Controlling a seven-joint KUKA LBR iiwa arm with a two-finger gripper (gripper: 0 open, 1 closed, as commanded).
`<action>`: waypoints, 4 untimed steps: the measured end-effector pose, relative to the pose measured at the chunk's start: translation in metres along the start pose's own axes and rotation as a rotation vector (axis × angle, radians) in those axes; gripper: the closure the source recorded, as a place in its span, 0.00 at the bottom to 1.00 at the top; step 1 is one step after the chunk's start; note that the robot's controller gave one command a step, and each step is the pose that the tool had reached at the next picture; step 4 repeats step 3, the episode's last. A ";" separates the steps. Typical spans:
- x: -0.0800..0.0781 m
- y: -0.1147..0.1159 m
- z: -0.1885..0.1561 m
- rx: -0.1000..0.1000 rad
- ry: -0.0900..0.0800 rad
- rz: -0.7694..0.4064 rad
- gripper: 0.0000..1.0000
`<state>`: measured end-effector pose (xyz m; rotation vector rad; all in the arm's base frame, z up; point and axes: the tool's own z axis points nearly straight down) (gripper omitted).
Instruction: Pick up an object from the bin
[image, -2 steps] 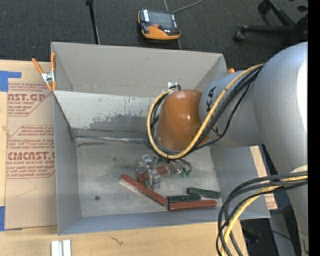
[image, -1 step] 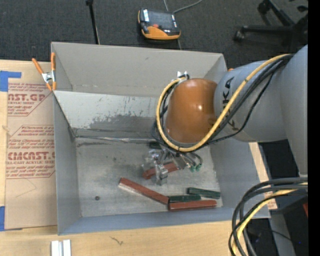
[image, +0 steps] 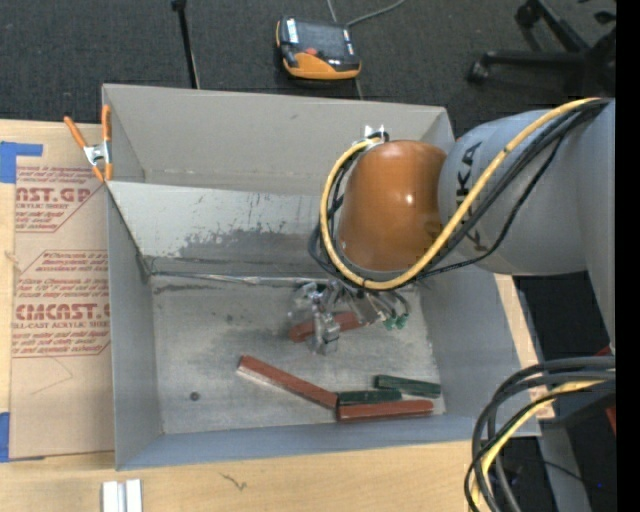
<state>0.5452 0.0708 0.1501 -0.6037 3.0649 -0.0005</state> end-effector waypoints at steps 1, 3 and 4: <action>0.021 0.001 -0.014 -0.009 0.028 -0.051 1.00; 0.010 0.014 -0.069 -0.006 0.017 0.014 1.00; 0.010 0.014 -0.069 -0.006 0.017 0.014 1.00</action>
Offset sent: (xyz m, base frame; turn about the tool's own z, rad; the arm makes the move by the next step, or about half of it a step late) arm -0.0128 0.0149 0.0785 0.0287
